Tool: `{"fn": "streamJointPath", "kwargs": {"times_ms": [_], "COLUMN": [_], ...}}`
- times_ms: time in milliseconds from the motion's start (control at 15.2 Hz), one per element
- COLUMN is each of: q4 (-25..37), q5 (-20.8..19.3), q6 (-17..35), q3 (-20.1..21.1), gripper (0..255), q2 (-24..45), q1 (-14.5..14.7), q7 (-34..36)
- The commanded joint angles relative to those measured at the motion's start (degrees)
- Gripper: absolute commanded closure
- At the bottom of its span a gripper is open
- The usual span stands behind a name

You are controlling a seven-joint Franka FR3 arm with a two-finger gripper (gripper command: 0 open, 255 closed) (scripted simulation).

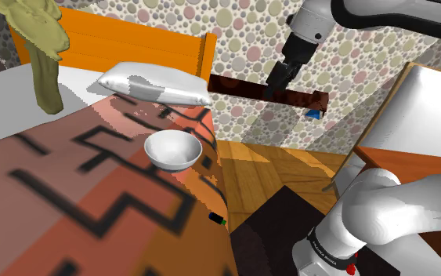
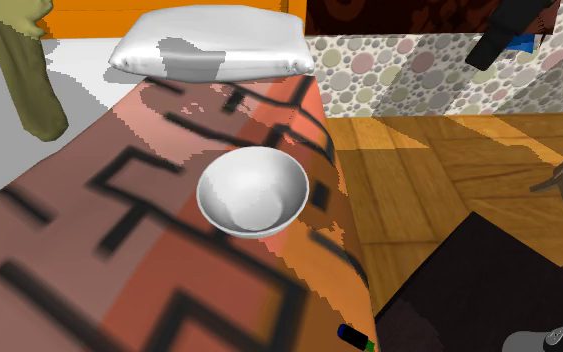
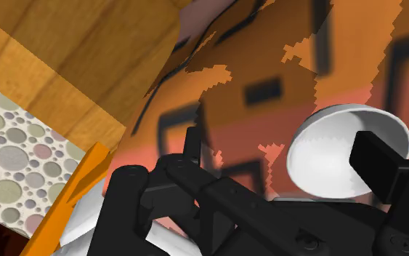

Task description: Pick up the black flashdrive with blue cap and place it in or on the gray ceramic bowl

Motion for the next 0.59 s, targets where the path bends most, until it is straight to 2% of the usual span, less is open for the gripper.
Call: {"fn": "streamJointPath", "kwargs": {"times_ms": [0, 528], "q4": [0.0, -13.3], "q5": [0.0, 5.3], "q6": [0.0, 7.0], "q3": [0.0, 6.2], "gripper": [0, 0], "q2": [0.0, -4.4], "q1": [0.0, 2.8], "q7": [0.0, 7.4]}}
